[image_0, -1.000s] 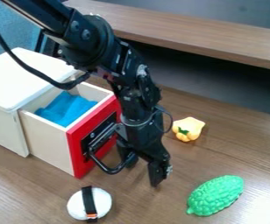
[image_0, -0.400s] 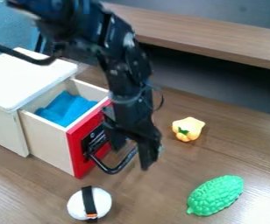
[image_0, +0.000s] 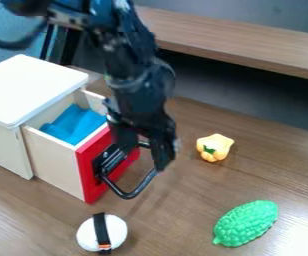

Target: Open the drawer

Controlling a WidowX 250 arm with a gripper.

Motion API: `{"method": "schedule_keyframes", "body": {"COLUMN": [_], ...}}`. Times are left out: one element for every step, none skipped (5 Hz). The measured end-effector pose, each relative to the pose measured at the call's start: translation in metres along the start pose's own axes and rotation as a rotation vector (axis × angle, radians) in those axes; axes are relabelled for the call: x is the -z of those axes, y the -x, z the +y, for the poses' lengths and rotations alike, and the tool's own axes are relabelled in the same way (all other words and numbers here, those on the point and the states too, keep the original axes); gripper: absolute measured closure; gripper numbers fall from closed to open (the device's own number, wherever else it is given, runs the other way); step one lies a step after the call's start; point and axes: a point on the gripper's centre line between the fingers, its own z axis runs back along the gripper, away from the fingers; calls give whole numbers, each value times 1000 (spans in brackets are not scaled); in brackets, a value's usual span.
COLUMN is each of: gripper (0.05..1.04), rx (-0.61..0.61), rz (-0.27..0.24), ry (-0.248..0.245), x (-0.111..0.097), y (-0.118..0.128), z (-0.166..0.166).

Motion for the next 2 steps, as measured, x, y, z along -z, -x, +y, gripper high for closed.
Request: {"method": "schedule_keyframes", "body": {"gripper": [84,84], "rx": [-6,3], "rz": [-18,-42], "ry": [2,8], "x": [-4,-12], "y": [5,5], "z": [-5,-8]}}
